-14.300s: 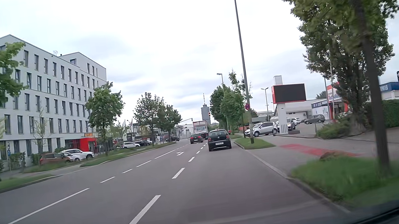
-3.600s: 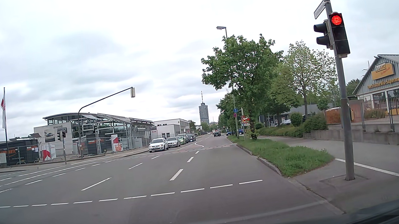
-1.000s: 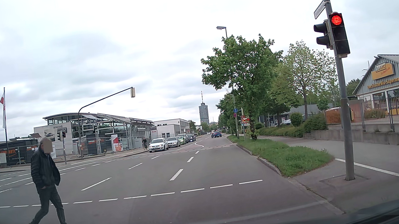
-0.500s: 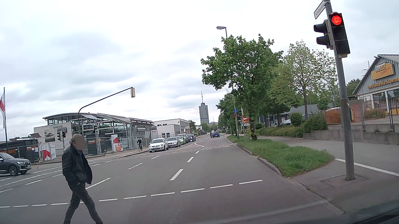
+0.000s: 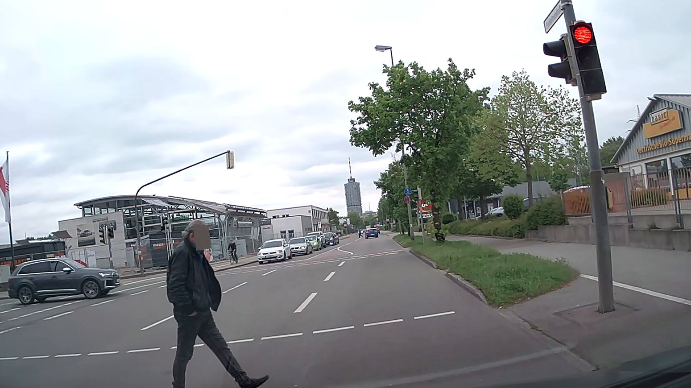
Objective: Follow the waypoints while adhering to traffic rules and regulations
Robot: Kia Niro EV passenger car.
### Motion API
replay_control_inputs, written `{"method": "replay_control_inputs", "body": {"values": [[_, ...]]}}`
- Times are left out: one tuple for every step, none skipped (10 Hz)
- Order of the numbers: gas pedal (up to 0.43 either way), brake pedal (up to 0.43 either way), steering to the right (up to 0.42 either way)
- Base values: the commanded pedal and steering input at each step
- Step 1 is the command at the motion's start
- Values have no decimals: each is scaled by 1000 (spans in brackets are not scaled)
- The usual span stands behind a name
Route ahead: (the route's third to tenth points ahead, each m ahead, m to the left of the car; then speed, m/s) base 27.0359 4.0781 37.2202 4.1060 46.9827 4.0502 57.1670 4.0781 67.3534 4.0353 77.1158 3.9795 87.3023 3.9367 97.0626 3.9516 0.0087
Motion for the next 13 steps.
{"method": "replay_control_inputs", "body": {"values": [[0, 262, 2], [0, 268, 2], [0, 268, 2], [0, 268, 2], [0, 268, 2], [0, 268, 2], [0, 268, 2], [0, 268, 2], [0, 268, 2], [0, 268, 2], [0, 268, 2], [0, 268, 2], [0, 268, 2]]}}
